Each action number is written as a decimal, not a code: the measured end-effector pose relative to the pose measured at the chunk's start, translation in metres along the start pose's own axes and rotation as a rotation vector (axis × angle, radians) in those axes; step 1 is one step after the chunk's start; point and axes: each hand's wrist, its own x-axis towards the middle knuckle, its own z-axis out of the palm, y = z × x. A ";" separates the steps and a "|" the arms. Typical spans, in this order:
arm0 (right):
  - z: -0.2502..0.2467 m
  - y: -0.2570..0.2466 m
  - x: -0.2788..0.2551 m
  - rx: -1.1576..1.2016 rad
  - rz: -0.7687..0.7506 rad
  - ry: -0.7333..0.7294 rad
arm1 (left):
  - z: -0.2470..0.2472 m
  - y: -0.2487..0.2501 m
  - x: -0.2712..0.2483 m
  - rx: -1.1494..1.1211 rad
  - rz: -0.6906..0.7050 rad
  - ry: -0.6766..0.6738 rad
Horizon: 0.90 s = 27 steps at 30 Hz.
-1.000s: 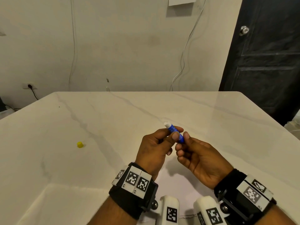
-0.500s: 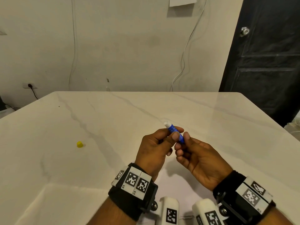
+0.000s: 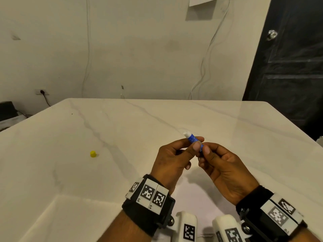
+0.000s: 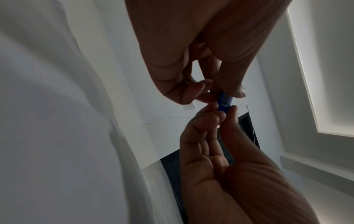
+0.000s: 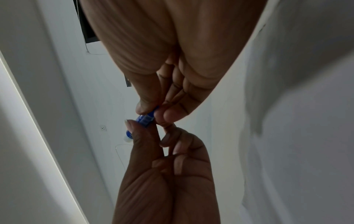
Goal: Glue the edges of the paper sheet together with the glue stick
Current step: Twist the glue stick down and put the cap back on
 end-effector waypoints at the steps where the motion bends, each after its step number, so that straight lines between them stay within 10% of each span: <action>1: 0.000 -0.001 0.000 0.019 0.003 0.003 | -0.001 0.002 0.000 0.003 -0.006 -0.010; 7: 0.004 -0.007 -0.003 0.106 0.015 0.002 | -0.032 0.037 -0.002 0.226 -0.041 0.145; 14: 0.009 -0.005 -0.007 0.031 0.046 -0.007 | -0.158 0.079 0.018 1.134 -0.113 0.341; 19: 0.011 -0.003 -0.008 0.021 0.083 -0.058 | -0.221 0.089 0.021 1.666 -0.386 0.188; 27: 0.010 -0.001 -0.007 -0.022 0.081 -0.091 | -0.230 0.070 0.028 1.758 -0.541 0.019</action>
